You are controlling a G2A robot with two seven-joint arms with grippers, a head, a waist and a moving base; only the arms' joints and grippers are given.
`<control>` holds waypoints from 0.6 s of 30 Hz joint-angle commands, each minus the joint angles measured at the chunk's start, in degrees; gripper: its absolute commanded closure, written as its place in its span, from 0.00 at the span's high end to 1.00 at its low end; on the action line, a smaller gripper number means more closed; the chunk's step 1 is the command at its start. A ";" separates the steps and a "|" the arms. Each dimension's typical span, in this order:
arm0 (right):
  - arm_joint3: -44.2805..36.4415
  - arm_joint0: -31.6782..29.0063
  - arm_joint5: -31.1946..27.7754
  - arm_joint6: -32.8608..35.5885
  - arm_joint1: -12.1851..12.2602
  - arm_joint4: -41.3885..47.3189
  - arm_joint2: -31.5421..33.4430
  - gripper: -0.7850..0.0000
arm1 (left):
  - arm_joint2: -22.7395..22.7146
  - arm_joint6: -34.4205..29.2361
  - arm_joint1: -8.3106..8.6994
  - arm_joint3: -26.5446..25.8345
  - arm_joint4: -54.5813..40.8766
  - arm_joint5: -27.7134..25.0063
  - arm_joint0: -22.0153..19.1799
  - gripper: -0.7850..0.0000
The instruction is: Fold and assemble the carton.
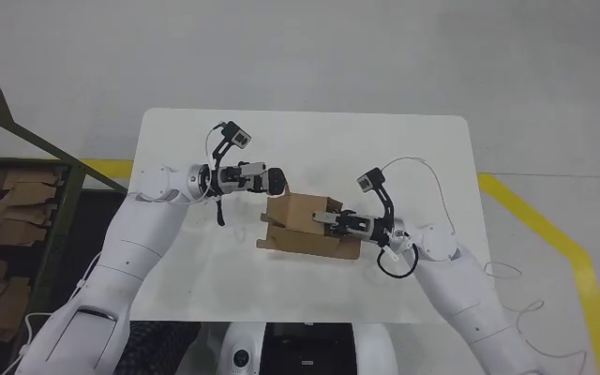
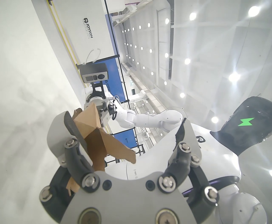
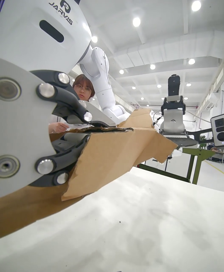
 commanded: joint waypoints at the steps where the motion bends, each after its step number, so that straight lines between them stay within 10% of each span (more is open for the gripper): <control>1: -0.11 0.27 -0.04 0.12 -0.12 0.18 -0.50 0.00 | 0.34 -0.03 -0.13 0.11 0.00 0.02 -0.10 1.00; 18: 2.82 1.41 -2.03 -3.95 -0.36 0.38 0.43 0.00 | -0.03 -0.66 -0.37 -0.20 -0.25 0.66 0.46 1.00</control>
